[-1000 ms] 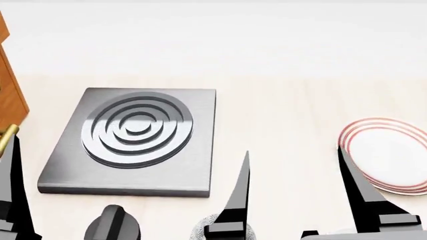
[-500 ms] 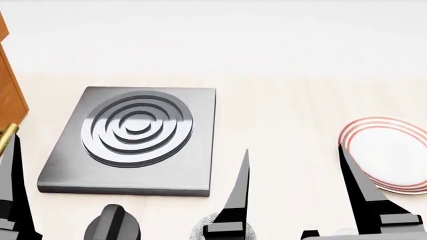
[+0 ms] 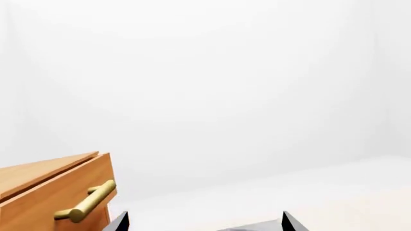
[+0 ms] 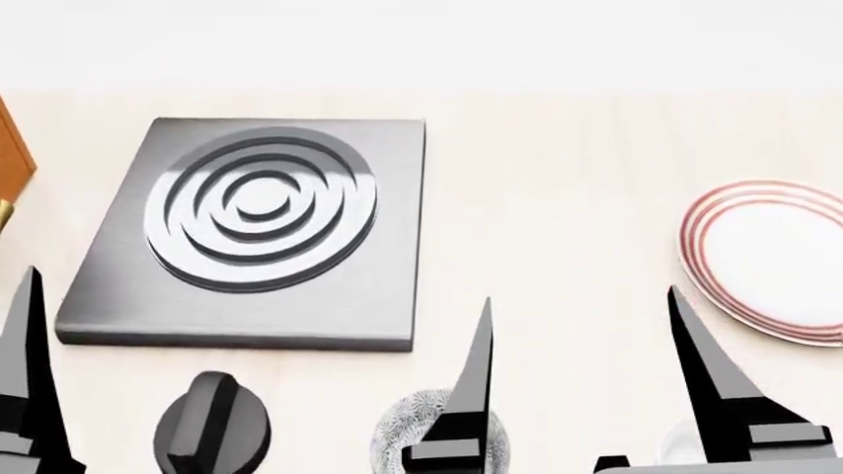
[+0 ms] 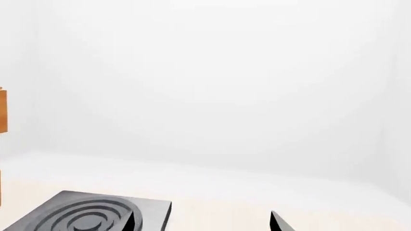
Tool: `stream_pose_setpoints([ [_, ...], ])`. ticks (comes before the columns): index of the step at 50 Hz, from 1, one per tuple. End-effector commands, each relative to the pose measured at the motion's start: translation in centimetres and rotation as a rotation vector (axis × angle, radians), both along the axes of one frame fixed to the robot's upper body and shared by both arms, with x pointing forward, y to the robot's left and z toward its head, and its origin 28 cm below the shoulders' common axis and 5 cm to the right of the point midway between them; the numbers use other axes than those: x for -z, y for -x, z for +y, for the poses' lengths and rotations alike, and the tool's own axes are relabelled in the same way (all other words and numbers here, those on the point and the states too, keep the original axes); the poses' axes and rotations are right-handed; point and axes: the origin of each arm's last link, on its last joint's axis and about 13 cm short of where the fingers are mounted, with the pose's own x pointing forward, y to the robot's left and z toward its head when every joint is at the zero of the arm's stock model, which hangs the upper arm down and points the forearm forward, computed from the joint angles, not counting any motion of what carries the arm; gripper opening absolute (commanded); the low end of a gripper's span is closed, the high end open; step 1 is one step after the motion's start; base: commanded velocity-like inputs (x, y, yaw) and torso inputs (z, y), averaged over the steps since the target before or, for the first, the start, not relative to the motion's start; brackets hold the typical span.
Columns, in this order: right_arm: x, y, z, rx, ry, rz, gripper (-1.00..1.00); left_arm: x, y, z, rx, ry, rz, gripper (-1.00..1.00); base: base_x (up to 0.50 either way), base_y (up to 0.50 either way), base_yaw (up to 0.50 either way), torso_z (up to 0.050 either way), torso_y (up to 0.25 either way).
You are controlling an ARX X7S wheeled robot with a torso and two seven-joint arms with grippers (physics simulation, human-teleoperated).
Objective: Pick the akita bowl next to the ramekin and place it on the plate.
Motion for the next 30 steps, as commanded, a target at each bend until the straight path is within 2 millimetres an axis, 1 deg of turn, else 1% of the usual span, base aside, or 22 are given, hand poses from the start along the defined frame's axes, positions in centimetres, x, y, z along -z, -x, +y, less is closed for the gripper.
stream_pose_setpoints([
  [1,0.04,-0.04,0.01,-0.001,-0.002,0.002,1.0,0.05,-0.03,0.0,0.001,0.001,0.002,1.0,0.0,0.0,0.0,0.0,-0.117],
  [30,0.18,0.03,-0.04,-0.003,-0.002,0.005,1.0,0.08,0.18,-0.02,0.005,0.001,0.006,1.0,0.0,0.0,0.0,0.0,-0.118],
])
